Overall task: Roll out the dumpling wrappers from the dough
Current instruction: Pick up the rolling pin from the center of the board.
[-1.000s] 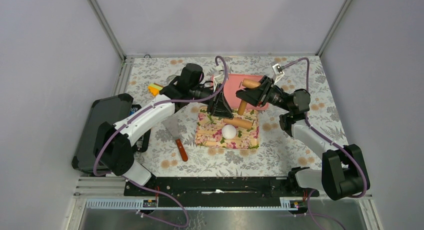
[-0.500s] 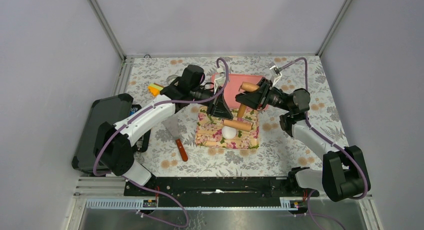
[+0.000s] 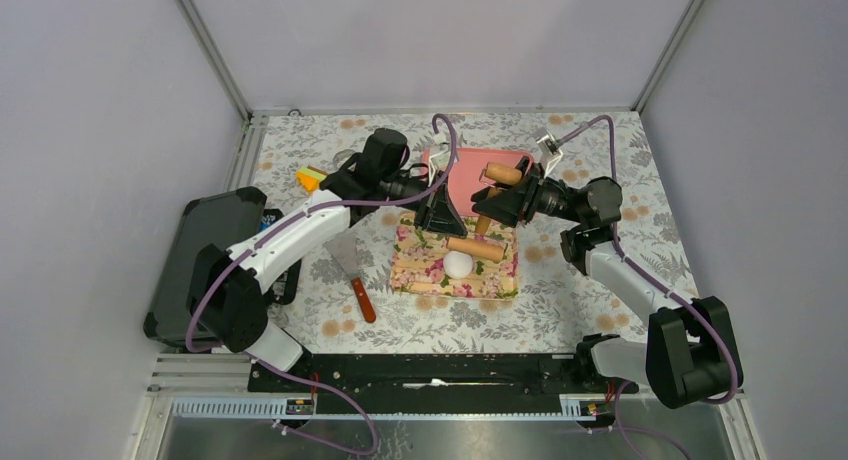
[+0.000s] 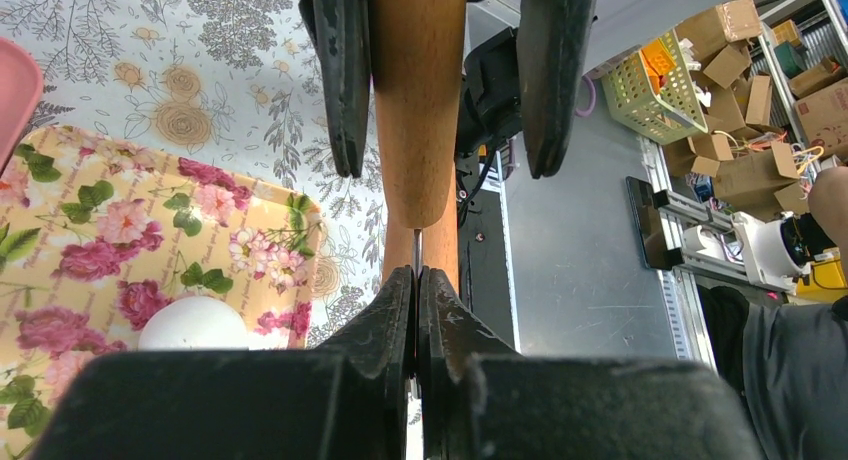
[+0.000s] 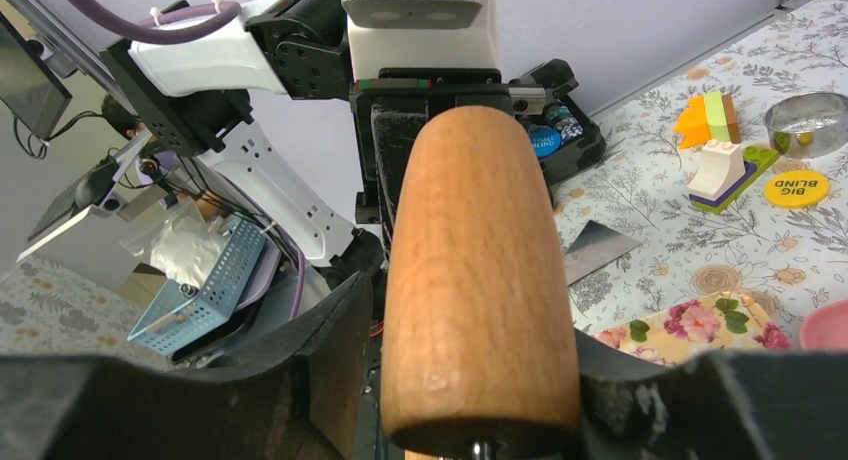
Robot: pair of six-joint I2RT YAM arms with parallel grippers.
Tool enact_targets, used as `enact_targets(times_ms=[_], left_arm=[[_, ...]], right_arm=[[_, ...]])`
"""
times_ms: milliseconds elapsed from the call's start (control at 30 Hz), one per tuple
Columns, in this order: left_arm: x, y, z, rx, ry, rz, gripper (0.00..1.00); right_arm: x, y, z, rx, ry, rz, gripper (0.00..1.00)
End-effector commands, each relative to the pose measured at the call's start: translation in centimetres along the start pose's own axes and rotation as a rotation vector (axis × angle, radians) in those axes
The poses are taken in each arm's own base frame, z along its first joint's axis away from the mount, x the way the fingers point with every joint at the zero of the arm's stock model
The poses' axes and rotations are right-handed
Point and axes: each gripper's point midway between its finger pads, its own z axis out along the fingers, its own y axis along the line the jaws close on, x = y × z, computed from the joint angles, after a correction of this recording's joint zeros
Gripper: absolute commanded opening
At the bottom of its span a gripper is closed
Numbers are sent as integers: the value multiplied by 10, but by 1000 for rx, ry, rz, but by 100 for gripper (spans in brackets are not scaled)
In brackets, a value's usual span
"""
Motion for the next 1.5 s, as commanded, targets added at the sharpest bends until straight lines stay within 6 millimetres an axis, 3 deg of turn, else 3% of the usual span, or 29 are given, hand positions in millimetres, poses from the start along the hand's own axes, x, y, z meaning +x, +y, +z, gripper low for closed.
enact_targets(times_ms=[0, 100, 167, 333, 367, 400, 467, 500, 633, 733, 1067, 1300, 1367, 1467], left_arm=[[-28, -20, -9, 19, -72, 114, 0], [-27, -20, -9, 23, -69, 112, 0], [-25, -19, -8, 24, -66, 108, 0], [-26, -16, -9, 5, -65, 108, 2], [-28, -14, -12, -5, -67, 106, 17], [-31, -13, -15, -14, -72, 106, 40], [-38, -5, -29, -47, -98, 104, 68], [-42, 1, -38, -74, -115, 104, 76], [-46, 31, -73, -193, -161, 94, 90], [-31, 37, -76, -200, -128, 83, 99], [-20, -2, -29, -69, -47, 160, 99], [-4, 7, -3, -52, 26, 130, 97], [-2, 9, 0, -48, 33, 127, 90], [1, 8, 2, -40, 46, 122, 65]], right_arm=[[-4, 13, -2, -41, 13, -92, 49], [-4, 11, -1, -35, 7, -90, 26], [-7, 9, 0, -29, -4, -95, 3], [-9, 12, 1, -41, -3, -125, 0], [-10, 13, 1, -44, 0, -144, 0], [-9, 12, 0, -37, 6, -160, 0], [-8, 9, -1, -9, 19, -217, 0], [-6, 5, -3, 11, 27, -237, 0], [4, -8, -7, 55, 39, -309, 0], [8, -8, -4, 43, 36, -273, 0], [-3, 5, 11, -22, 2, -137, 0], [-7, 17, 10, -55, -14, -99, 0], [-8, 21, 9, -66, -15, -95, 0], [-9, 26, 9, -79, -18, -92, 0]])
